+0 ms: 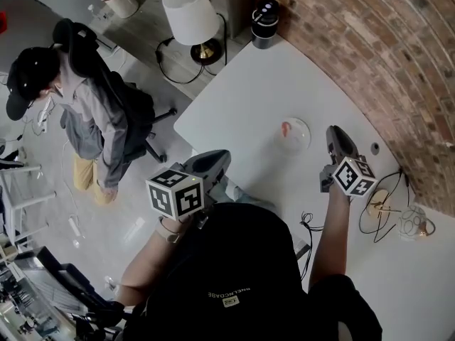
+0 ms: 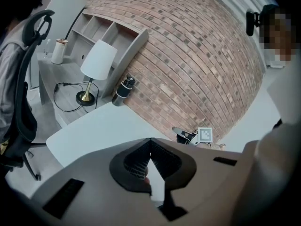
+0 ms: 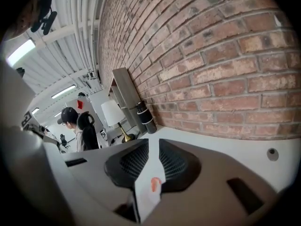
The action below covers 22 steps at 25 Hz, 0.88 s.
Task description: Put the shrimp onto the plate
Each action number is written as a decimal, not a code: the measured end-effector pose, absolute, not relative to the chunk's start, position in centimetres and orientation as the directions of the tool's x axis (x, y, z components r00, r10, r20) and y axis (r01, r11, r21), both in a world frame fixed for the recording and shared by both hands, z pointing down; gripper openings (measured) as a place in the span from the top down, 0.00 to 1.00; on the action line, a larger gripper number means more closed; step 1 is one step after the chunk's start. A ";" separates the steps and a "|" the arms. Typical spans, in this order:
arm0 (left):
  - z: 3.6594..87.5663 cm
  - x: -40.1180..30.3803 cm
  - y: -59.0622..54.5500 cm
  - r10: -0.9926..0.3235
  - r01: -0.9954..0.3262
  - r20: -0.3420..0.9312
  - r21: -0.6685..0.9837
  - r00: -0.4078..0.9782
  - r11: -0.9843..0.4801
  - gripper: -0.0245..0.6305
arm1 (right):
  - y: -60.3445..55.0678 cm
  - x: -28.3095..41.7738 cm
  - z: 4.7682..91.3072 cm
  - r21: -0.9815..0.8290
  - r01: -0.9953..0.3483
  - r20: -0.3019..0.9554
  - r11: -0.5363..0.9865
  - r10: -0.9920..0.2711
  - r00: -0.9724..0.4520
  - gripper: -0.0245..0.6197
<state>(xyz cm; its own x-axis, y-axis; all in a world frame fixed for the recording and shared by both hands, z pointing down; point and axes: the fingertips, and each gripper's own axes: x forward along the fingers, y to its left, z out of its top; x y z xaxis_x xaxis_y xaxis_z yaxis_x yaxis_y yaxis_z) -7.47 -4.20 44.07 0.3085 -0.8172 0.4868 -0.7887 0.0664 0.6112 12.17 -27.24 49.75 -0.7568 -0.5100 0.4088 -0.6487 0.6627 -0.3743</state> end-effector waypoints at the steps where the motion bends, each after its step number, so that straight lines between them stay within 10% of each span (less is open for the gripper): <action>1: 44.0 -7.2 -4.3 -0.815 -0.792 0.484 0.609 0.319 0.051 0.96 | -26.9 12.8 49.1 -0.372 -0.654 0.393 0.659 -0.526 -0.754 0.88; 22: 42.7 -2.3 -10.2 -0.644 -0.728 0.451 0.639 0.617 -0.250 0.96 | -19.6 21.8 41.2 -0.392 -0.793 0.260 0.467 -0.771 -0.582 0.88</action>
